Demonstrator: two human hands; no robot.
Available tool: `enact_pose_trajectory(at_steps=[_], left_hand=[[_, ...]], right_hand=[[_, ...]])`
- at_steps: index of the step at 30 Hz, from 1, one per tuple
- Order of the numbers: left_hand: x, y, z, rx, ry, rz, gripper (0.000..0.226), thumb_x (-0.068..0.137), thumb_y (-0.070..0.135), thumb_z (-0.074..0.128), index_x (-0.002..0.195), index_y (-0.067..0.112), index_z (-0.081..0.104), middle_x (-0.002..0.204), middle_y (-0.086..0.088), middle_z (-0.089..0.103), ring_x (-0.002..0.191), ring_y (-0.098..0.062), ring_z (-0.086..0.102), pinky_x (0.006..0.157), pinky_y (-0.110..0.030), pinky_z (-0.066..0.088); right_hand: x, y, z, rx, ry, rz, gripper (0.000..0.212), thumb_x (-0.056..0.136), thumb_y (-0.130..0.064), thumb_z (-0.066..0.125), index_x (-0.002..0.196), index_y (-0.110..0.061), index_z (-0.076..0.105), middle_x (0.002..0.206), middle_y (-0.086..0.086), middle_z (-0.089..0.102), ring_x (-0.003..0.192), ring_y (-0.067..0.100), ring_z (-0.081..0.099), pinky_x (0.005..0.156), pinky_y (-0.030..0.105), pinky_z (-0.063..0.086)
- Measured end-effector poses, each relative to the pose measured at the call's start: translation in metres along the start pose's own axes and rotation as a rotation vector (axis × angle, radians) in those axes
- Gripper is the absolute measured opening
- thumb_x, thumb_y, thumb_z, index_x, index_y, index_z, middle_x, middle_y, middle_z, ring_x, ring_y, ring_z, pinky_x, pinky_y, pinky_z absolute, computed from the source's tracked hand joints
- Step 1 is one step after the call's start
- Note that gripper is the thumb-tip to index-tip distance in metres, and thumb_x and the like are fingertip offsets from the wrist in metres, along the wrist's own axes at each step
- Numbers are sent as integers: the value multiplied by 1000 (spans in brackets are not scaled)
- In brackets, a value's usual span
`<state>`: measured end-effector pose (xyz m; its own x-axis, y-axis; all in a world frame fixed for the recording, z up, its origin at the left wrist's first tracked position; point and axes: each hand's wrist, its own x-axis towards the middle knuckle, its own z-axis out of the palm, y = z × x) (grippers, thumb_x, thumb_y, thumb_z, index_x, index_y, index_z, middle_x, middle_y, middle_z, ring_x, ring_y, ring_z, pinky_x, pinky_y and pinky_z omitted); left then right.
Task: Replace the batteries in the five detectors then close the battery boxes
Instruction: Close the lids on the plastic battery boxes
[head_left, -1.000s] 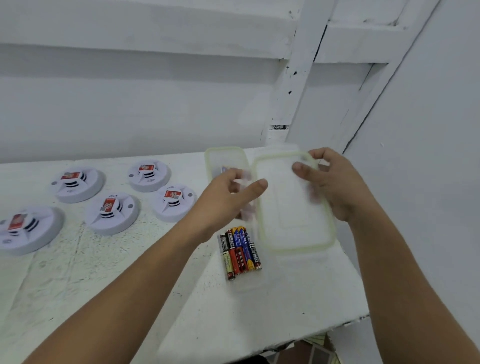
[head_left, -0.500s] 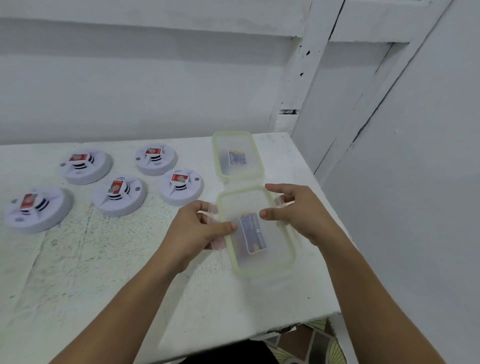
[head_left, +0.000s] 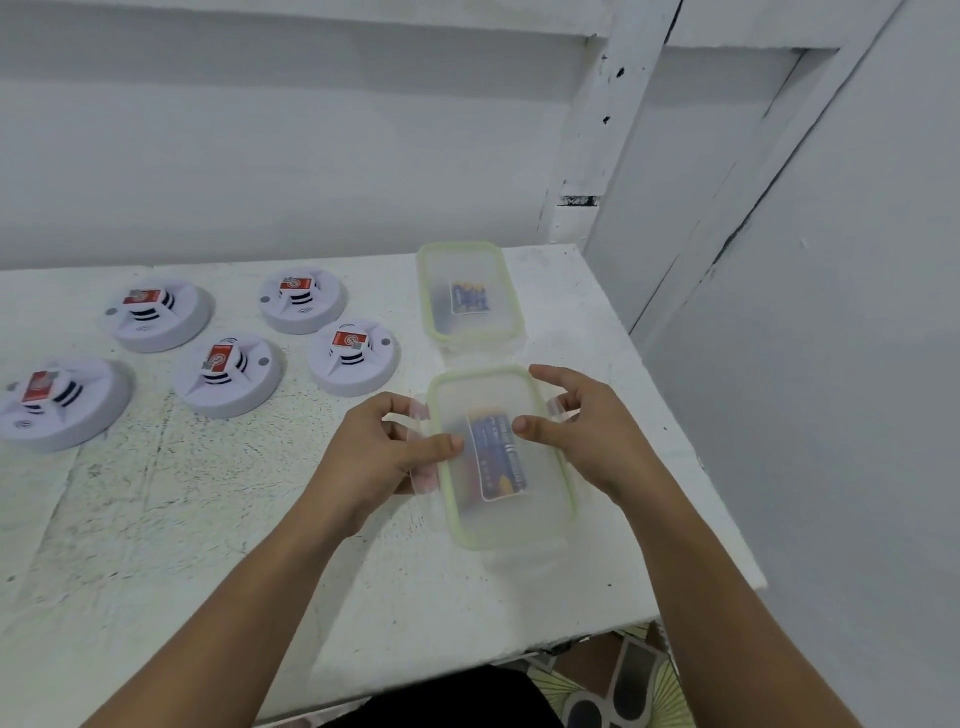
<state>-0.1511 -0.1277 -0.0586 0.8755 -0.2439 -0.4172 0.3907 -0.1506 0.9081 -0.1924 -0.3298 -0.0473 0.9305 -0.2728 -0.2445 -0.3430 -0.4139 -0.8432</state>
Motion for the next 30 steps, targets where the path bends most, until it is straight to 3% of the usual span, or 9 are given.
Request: enact_pose_trajectory(at_steps=[3,7,11,17,19,21,23,25,30], left_hand=[[-1,-3,2,-5,28,1,50,66,11,84,107,10,56,68,-9,54,53,-20,62,47,-27,51],[-5,-14,3,132,180,77,65,57,35,89,108,27,50,94,-4,60,78,-23,65,63,-38,57],[-14,-18,11,406,363,248,48,68,42,81,106,25,58,101,7,56,85,-5,56,66,-19,40],[-16,-13,18,490,317,244,39,80,33,73,114,16,66,80,17,59,73,10,53,60,-2,33],[-14,-11,15,429,285,194,32,77,30,76,106,17,69,80,14,65,72,7,59,63,-7,41],[-10,-11,13,339,255,147,22,74,26,79,93,20,71,75,8,71,71,-2,66,73,-25,54],[-7,-13,11,274,235,112,17,73,21,81,87,21,71,73,5,73,73,-10,70,80,-40,57],[-7,-14,11,200,214,96,16,73,15,80,86,17,71,73,1,74,73,-15,71,80,-43,57],[-6,-14,12,109,175,91,18,74,9,79,90,9,71,76,-7,73,75,-21,72,75,-39,59]], right_hand=[[-2,3,0,-10,35,26,65,74,-37,77,131,-36,47,102,-12,49,103,14,52,84,28,41],[-13,10,9,-229,268,-13,57,72,-51,74,116,-23,51,106,-3,47,95,16,52,75,25,38],[-24,13,21,-366,339,-111,51,83,-54,60,116,-16,57,103,0,55,97,18,53,83,29,44],[-22,11,26,-419,313,-121,40,89,-51,54,93,-13,60,84,3,61,79,21,56,71,34,47],[-21,8,27,-481,291,-120,40,91,-50,51,74,-13,49,70,2,51,67,20,48,56,28,35],[-20,2,25,-528,266,-110,45,91,-48,52,65,-15,36,63,0,40,62,19,39,49,24,25],[-19,0,23,-484,246,-95,44,89,-48,56,68,-11,42,64,3,47,64,23,44,52,27,33],[-19,-1,20,-395,237,-82,43,86,-48,61,78,-6,54,74,8,59,74,27,55,64,38,46],[-18,-1,20,-330,247,-48,41,84,-46,65,82,-7,56,78,9,62,78,28,58,69,42,49]])
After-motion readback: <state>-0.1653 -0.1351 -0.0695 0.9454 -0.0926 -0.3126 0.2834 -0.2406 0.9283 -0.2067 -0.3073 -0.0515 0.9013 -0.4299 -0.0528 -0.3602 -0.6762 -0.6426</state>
